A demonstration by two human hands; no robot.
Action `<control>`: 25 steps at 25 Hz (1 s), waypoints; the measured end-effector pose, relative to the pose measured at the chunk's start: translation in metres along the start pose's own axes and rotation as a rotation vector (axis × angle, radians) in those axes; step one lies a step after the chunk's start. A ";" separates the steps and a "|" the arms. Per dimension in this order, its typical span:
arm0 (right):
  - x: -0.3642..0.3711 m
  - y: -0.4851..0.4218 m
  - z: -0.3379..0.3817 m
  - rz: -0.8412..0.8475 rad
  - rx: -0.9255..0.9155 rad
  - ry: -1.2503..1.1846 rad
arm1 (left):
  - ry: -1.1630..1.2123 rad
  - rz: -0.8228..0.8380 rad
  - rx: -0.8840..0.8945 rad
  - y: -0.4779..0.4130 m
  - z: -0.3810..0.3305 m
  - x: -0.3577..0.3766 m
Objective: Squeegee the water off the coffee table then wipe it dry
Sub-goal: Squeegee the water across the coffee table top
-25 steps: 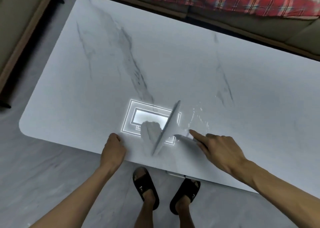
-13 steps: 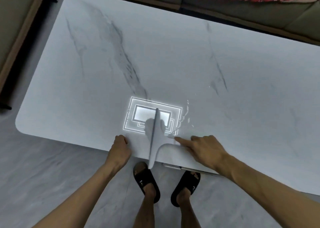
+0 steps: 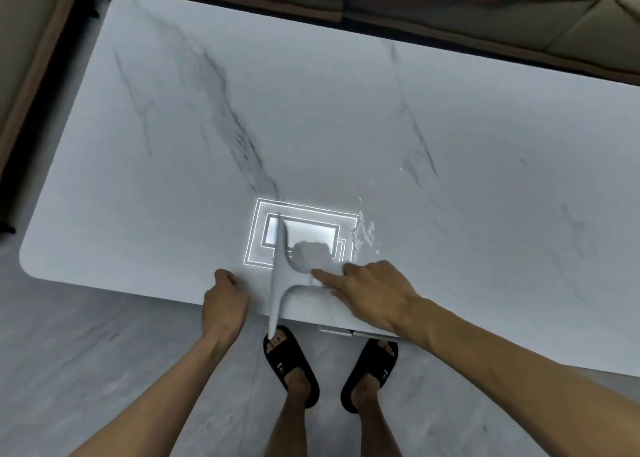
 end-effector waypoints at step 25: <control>0.034 0.048 -0.058 -0.093 0.062 -0.053 | -0.042 0.252 0.075 0.035 -0.028 0.068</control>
Point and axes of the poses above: each hand's wrist, its own y-axis away from the middle knuckle, its own x-axis out of the palm, z = x × y, the point moved 8 cm from there along -y, towards the middle knuckle, and after that the axes turned 3 degrees about -y, right-handed, at the moved point
